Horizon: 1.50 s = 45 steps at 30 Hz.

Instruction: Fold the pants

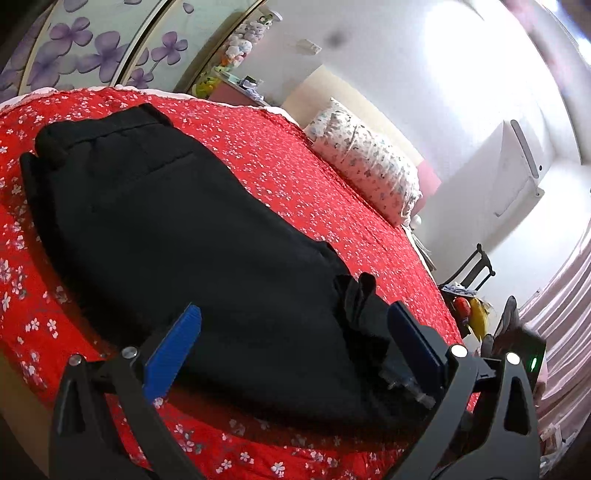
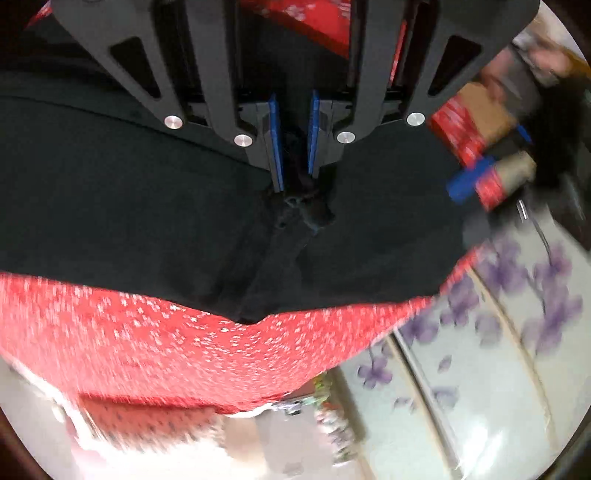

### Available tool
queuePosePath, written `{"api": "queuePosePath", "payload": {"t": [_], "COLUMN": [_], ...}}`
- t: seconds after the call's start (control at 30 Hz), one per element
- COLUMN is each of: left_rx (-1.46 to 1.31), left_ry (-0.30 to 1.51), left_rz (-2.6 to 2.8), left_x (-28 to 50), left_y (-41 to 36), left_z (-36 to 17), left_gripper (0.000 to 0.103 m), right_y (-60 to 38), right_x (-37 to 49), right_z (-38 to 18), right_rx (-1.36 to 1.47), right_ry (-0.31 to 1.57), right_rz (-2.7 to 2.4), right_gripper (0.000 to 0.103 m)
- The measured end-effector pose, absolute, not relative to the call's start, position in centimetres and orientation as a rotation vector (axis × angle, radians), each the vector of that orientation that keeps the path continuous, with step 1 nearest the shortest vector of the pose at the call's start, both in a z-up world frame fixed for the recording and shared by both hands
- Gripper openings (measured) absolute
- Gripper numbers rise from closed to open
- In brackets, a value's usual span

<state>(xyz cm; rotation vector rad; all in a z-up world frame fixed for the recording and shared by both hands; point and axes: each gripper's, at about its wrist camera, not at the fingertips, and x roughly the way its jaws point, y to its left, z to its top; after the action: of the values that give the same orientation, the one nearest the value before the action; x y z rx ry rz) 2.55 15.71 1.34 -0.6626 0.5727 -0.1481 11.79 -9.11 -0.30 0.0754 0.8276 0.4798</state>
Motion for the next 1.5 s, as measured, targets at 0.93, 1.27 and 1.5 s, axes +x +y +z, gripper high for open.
{"api": "queuePosePath", "payload": {"t": [0.93, 1.27, 1.5], "left_rx": [-1.093, -1.128, -1.045], "left_ry": [0.647, 0.71, 0.724], "left_rz": [0.038, 0.106, 0.104], "left_x": [1.1, 5.0, 6.7], "left_y": [32.1, 32.8, 31.5], "left_z": [-0.1, -1.9, -0.3], "left_gripper": [0.101, 0.1, 0.083], "right_y": [-23.8, -22.9, -22.8], "right_x": [7.3, 7.0, 7.6], "right_z": [1.7, 1.5, 1.1], "right_rx": [0.535, 0.494, 0.503], "right_ry": [0.628, 0.626, 0.648], "right_rz": [0.692, 0.728, 0.721], "right_gripper": [0.078, 0.08, 0.08]}}
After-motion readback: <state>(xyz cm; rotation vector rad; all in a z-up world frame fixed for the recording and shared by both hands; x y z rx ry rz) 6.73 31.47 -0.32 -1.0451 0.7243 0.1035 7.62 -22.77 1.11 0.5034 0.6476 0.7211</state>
